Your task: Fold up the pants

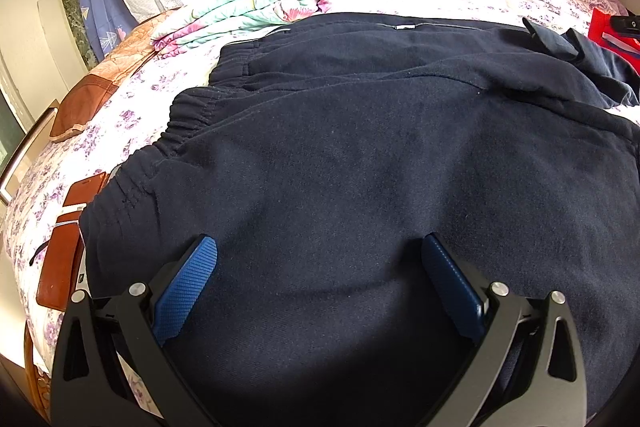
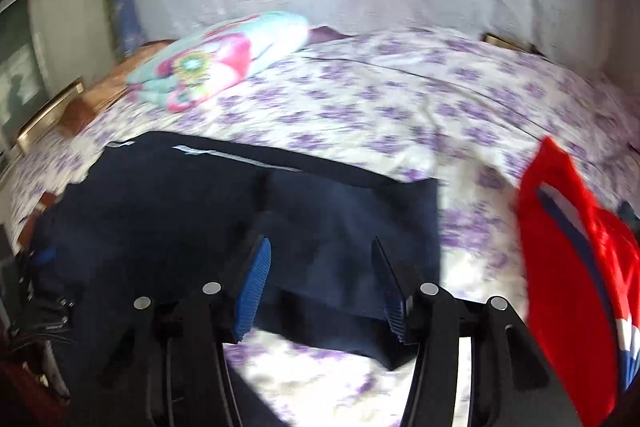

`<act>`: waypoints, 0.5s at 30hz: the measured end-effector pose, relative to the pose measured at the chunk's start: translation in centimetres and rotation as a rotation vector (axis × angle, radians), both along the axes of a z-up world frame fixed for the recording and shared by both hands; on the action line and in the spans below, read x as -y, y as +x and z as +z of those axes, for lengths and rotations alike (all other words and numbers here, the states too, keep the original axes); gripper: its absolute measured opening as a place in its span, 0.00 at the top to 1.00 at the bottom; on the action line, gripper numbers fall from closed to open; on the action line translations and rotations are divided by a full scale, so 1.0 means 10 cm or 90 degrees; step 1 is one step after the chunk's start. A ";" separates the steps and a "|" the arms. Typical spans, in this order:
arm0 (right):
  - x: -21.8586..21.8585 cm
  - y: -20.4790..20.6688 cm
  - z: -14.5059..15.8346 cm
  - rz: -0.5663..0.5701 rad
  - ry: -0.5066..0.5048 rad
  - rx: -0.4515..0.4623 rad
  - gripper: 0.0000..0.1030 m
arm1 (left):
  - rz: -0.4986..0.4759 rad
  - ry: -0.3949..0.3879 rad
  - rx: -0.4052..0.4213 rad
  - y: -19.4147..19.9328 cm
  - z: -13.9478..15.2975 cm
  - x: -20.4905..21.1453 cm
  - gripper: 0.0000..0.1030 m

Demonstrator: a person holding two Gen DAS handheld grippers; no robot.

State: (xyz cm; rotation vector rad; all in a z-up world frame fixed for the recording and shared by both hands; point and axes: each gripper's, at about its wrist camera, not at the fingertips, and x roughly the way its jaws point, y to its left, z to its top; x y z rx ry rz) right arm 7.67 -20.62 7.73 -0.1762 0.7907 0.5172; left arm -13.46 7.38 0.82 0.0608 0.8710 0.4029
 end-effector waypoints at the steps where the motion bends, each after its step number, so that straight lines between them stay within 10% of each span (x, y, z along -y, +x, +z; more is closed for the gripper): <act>1: 0.03 0.06 -0.01 -0.006 -0.006 -0.009 0.49 | 0.000 -0.001 0.000 0.00 0.00 0.00 0.04; 9: -0.57 0.03 -0.13 0.151 -0.162 0.084 0.32 | -0.001 -0.003 0.002 0.00 0.00 0.00 0.04; 15: -0.74 0.40 -0.27 0.282 -0.185 0.005 0.36 | -0.001 -0.004 0.003 -0.01 0.00 0.01 0.04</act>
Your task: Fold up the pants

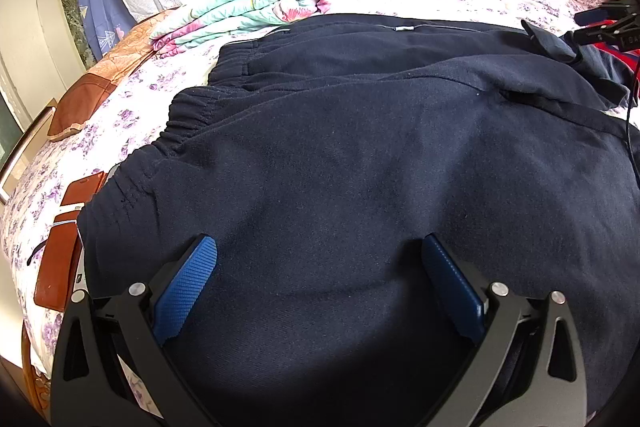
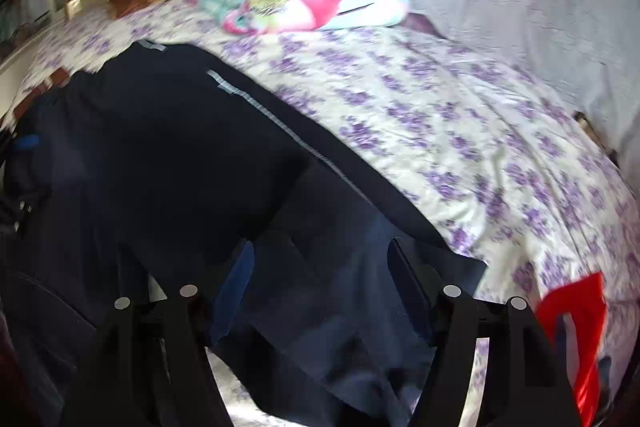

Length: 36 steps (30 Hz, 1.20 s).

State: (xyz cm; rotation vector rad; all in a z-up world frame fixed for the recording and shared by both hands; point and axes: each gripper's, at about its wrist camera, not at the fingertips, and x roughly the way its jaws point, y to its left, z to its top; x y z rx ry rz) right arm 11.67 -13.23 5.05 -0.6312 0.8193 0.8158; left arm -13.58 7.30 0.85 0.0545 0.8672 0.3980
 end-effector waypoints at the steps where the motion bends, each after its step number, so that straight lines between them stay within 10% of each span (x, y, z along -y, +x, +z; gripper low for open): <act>1: -0.04 0.00 -0.03 0.020 -0.003 -0.031 0.46 | 0.000 0.000 0.000 0.00 0.00 0.00 0.04; 2: -0.08 -0.02 -0.06 0.038 -0.005 -0.060 0.75 | 0.000 0.000 0.000 0.00 0.00 0.00 0.04; 5: -0.13 -0.16 -0.06 0.046 -0.016 -0.051 0.94 | 0.000 0.000 0.000 0.00 0.00 0.00 0.04; 9: 0.25 -0.15 0.21 -0.085 0.077 -0.044 0.97 | 0.000 0.000 -0.001 0.00 0.00 0.00 0.04; 15: 2.50 -0.30 0.70 -0.576 0.410 -0.053 1.00 | -0.001 0.000 -0.001 0.00 0.00 0.00 0.04; 19: 3.34 -0.78 0.21 -0.807 0.292 -0.103 0.96 | -0.001 -0.001 0.000 0.00 0.00 0.01 0.04; 23: 3.22 -1.09 0.30 -0.790 0.307 -0.035 0.95 | -0.001 0.000 0.000 0.00 0.00 0.01 0.04; 29: 2.30 -0.57 0.22 -0.579 0.296 -0.107 0.95 | -0.001 0.000 0.000 0.00 0.00 0.01 0.04; 32: 2.17 -0.11 -0.07 -0.581 0.302 -0.177 0.53 | -0.001 -0.001 -0.001 0.00 0.00 0.00 0.04; 36: 2.36 0.17 -0.43 -0.684 0.293 -0.252 0.76 | -0.002 -0.007 -0.006 0.00 0.01 0.00 0.04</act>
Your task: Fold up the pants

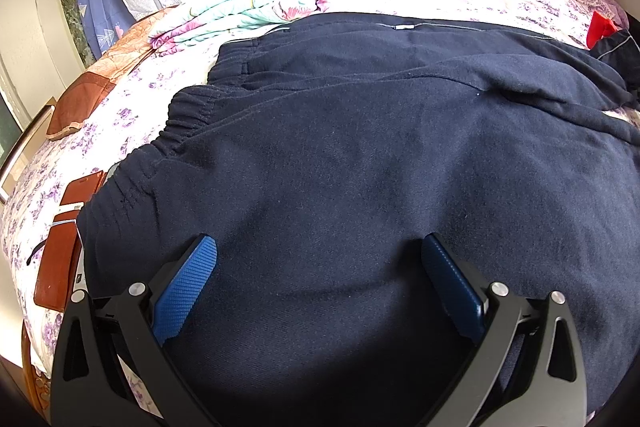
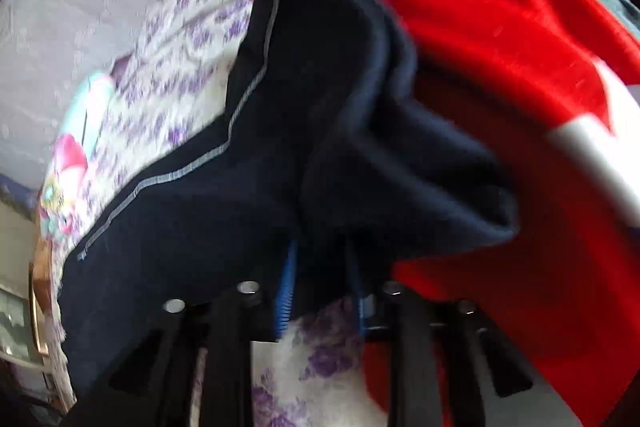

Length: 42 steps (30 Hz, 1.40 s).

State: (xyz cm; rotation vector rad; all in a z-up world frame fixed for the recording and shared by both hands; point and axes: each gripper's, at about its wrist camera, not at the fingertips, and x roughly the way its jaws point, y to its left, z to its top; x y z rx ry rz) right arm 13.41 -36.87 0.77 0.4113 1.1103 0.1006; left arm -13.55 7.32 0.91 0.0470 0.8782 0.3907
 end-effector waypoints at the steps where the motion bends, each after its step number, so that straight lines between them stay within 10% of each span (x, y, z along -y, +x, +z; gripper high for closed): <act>1: -0.02 -0.02 0.04 0.014 -0.006 -0.002 0.75 | -0.001 -0.006 -0.009 0.01 0.01 -0.01 0.04; 4: -0.16 -0.17 0.41 0.095 -0.022 0.071 0.73 | 0.003 -0.066 -0.057 0.11 0.18 -0.13 0.04; 10: -0.69 -0.20 0.98 0.207 -0.045 0.174 0.45 | 0.042 -0.184 0.090 0.46 0.96 -0.71 0.04; 17: -1.41 -0.02 -0.01 0.232 -0.023 -0.015 0.38 | 0.067 -0.247 -0.107 1.48 0.18 -0.98 0.05; 20: -1.42 -0.05 0.13 0.240 -0.027 0.007 0.39 | -0.003 -0.103 -0.124 1.53 0.20 -0.70 0.05; 24: -1.40 0.12 0.62 0.290 -0.033 0.128 0.39 | -0.086 -0.113 -0.024 1.55 0.70 -0.82 0.05; 30: -1.90 0.69 0.81 0.451 -0.078 0.158 0.36 | -0.028 -0.244 -0.032 2.03 0.75 -1.51 0.05; 42: -2.60 1.10 -0.03 0.707 -0.169 0.090 0.34 | 0.006 -0.380 -0.087 2.20 0.20 -2.11 0.05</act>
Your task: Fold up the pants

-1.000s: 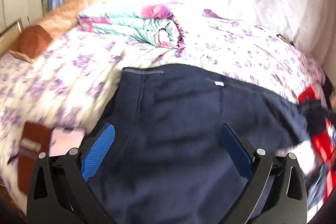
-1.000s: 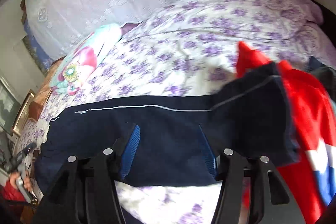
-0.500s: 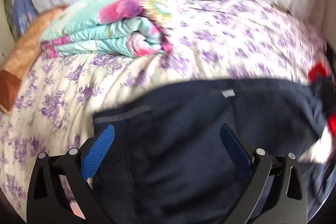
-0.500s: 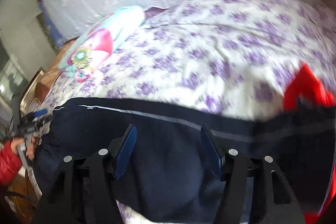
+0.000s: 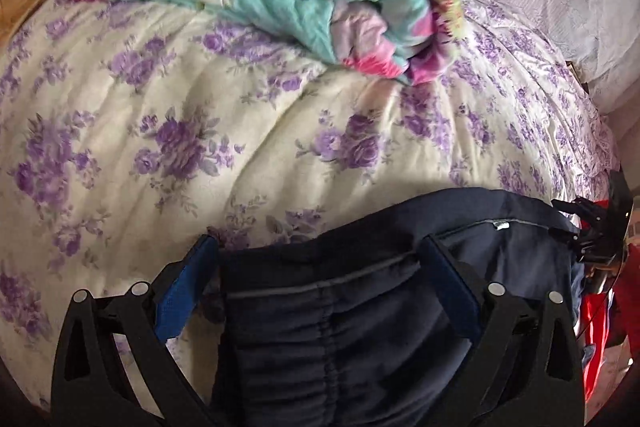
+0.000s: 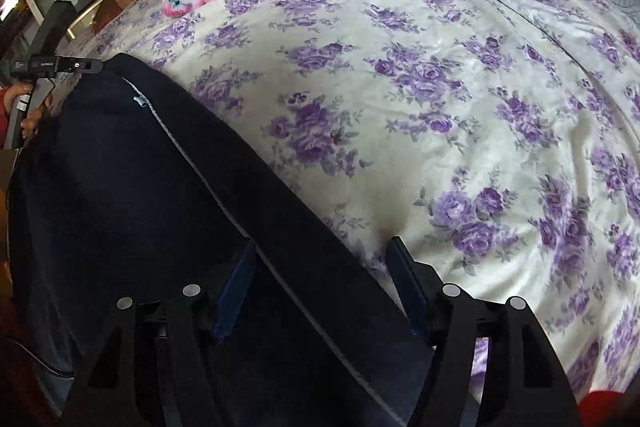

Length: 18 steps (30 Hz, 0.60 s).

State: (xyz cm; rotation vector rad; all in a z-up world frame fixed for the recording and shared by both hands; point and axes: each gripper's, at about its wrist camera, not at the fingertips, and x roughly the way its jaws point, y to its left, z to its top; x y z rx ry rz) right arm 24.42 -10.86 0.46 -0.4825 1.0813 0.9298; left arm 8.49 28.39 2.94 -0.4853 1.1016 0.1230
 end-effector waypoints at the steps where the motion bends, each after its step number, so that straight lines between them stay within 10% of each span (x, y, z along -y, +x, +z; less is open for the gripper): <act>1: 0.01 0.00 0.00 0.002 0.001 0.002 0.36 | 0.001 -0.008 0.006 0.01 -0.03 -0.02 0.05; 5: -0.02 -0.20 0.11 0.006 0.005 0.017 0.95 | -0.017 0.017 0.032 -0.01 0.03 -0.01 0.35; 9: 0.08 -0.48 0.40 -0.029 0.028 0.048 0.95 | 0.019 -0.010 0.066 -0.17 0.23 -0.19 0.81; 14: 0.22 -1.00 0.83 -0.038 0.072 0.087 0.95 | 0.039 -0.077 0.103 -0.51 0.55 -0.31 0.81; 16: 0.24 -1.22 0.92 -0.032 0.071 0.092 0.95 | 0.054 -0.099 0.090 -0.59 0.58 -0.30 0.48; 18: 0.28 -1.41 0.98 -0.032 0.070 0.100 0.95 | 0.054 -0.134 0.098 -0.65 0.58 -0.25 0.39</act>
